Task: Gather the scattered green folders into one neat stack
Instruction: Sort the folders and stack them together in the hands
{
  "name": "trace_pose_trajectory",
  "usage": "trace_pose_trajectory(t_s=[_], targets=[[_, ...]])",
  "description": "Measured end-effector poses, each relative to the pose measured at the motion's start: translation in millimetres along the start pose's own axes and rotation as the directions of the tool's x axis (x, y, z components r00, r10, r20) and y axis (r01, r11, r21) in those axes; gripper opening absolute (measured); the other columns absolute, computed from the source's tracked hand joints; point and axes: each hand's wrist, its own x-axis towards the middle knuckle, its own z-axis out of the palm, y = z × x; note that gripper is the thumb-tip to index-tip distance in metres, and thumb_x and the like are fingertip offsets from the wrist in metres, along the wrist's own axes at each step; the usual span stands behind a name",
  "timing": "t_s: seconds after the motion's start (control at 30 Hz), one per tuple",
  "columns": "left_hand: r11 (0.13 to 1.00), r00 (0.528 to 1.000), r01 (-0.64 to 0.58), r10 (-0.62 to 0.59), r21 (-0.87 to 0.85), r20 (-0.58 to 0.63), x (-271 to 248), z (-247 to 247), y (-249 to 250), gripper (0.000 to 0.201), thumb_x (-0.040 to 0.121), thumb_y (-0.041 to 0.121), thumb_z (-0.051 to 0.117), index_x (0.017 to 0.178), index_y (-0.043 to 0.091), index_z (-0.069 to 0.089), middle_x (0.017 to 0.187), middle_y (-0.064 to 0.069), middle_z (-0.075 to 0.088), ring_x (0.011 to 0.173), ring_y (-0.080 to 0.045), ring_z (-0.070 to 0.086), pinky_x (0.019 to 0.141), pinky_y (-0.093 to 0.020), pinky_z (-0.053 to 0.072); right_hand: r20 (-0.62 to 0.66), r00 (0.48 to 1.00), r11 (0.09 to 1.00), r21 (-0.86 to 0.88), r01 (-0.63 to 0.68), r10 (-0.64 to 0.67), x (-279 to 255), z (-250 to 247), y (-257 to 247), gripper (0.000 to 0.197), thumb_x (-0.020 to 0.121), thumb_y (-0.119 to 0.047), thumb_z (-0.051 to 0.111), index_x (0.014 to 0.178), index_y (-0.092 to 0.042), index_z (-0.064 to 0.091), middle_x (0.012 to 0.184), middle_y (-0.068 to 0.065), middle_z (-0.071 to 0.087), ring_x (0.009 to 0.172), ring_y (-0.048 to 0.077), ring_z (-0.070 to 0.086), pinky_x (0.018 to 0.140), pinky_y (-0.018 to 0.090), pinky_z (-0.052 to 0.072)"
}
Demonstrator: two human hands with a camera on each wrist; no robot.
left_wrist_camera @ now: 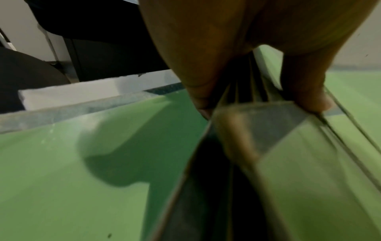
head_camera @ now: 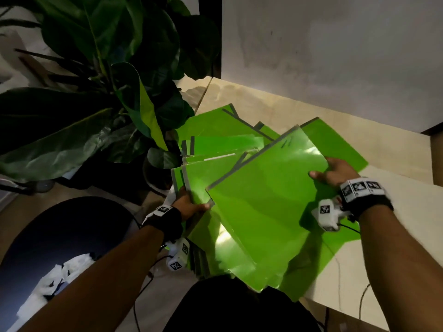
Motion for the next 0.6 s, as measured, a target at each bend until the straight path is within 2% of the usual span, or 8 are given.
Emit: trace_pose_trajectory(t_s=[0.07, 0.13, 0.2, 0.3, 0.4, 0.47, 0.53, 0.6], targets=[[1.000, 1.000, -0.007, 0.007, -0.030, -0.002, 41, 0, -38, 0.126, 0.032, 0.070, 0.084, 0.134, 0.008, 0.041, 0.126, -0.012, 0.060, 0.112, -0.026, 0.061, 0.098, -0.041, 0.050, 0.026, 1.000, 0.999, -0.040, -0.006, 0.007, 0, 3, -12, 0.077, 0.084, -0.036, 0.071, 0.148, -0.014, 0.034, 0.148, 0.012, 0.043, 0.132, 0.034, 0.045, 0.109, 0.044, 0.036], [1.000, 1.000, -0.004, 0.004, -0.019, 0.020, 50, -3, -46, 0.131, 0.025, 0.074, 0.081, 0.130, 0.007, 0.043, 0.122, -0.011, 0.062, 0.107, -0.025, 0.063, 0.096, -0.043, 0.051, 0.047, 0.999, 0.996, -0.090, -0.014, 0.019, 2, 3, -15, 0.074, 0.088, -0.033, 0.067, 0.149, -0.014, 0.030, 0.151, 0.011, 0.038, 0.136, 0.033, 0.039, 0.110, 0.041, 0.032], [0.999, 0.999, 0.007, -0.008, 0.031, 0.031, 16, -5, -13, 0.105, 0.047, 0.058, 0.086, 0.126, 0.003, 0.045, 0.120, -0.008, 0.061, 0.107, -0.023, 0.061, 0.100, -0.042, 0.048, 0.050, 0.999, 0.992, -0.123, -0.007, 0.014, 4, 4, -16, 0.073, 0.088, -0.031, 0.067, 0.149, -0.013, 0.031, 0.150, 0.011, 0.040, 0.136, 0.033, 0.040, 0.109, 0.041, 0.033], [1.000, 0.997, 0.012, -0.011, -0.018, 0.078, -8, -4, 9, 0.041, 0.082, 0.010, 0.071, 0.118, 0.001, 0.052, 0.116, -0.016, 0.060, 0.102, -0.026, 0.060, 0.099, -0.041, 0.046, 0.055, 0.998, 0.992, -0.128, 0.000, 0.007, 10, 11, -18, 0.076, 0.088, -0.030, 0.068, 0.150, -0.015, 0.027, 0.153, 0.012, 0.035, 0.138, 0.035, 0.037, 0.110, 0.045, 0.032], [0.942, 0.992, 0.122, -0.104, -0.312, 0.074, -9, -6, 14, 0.006, 0.089, 0.006, 0.059, 0.094, 0.008, 0.061, 0.096, -0.013, 0.067, 0.070, -0.021, 0.066, 0.074, -0.032, 0.053, 0.069, 0.998, 0.987, -0.163, 0.018, -0.007, 9, 13, -25, 0.070, 0.090, -0.028, 0.066, 0.149, -0.013, 0.031, 0.150, 0.013, 0.039, 0.135, 0.036, 0.039, 0.108, 0.043, 0.034], [0.924, 0.989, 0.144, -0.130, -0.354, 0.065, -7, -5, 15, 0.015, 0.090, 0.017, 0.059, 0.103, 0.008, 0.062, 0.092, -0.010, 0.072, 0.075, -0.020, 0.068, 0.073, -0.027, 0.054, 0.087, 0.996, 0.981, -0.195, 0.014, 0.004, 7, 16, -28, 0.072, 0.089, -0.030, 0.067, 0.149, -0.013, 0.032, 0.150, 0.012, 0.039, 0.136, 0.034, 0.040, 0.109, 0.042, 0.033], [0.969, 0.996, 0.090, -0.081, -0.232, 0.049, -7, -4, 16, 0.038, 0.090, 0.026, 0.062, 0.120, 0.003, 0.057, 0.116, -0.011, 0.065, 0.102, -0.022, 0.062, 0.095, -0.031, 0.047, 0.139, 0.990, 0.963, -0.263, 0.058, -0.022, 5, 29, -32, 0.073, 0.087, -0.034, 0.068, 0.148, -0.013, 0.034, 0.150, 0.010, 0.040, 0.136, 0.031, 0.041, 0.110, 0.038, 0.034], [0.990, 0.998, 0.050, -0.044, -0.134, 0.046, -8, -1, 17, 0.050, 0.087, 0.030, 0.065, 0.126, 0.001, 0.054, 0.125, -0.011, 0.060, 0.115, -0.025, 0.057, 0.102, -0.035, 0.042, 0.194, 0.979, 0.935, -0.330, 0.128, -0.066, 3, 48, -38, 0.074, 0.087, -0.037, 0.068, 0.148, -0.014, 0.033, 0.152, 0.009, 0.038, 0.137, 0.029, 0.039, 0.110, 0.035, 0.032]])
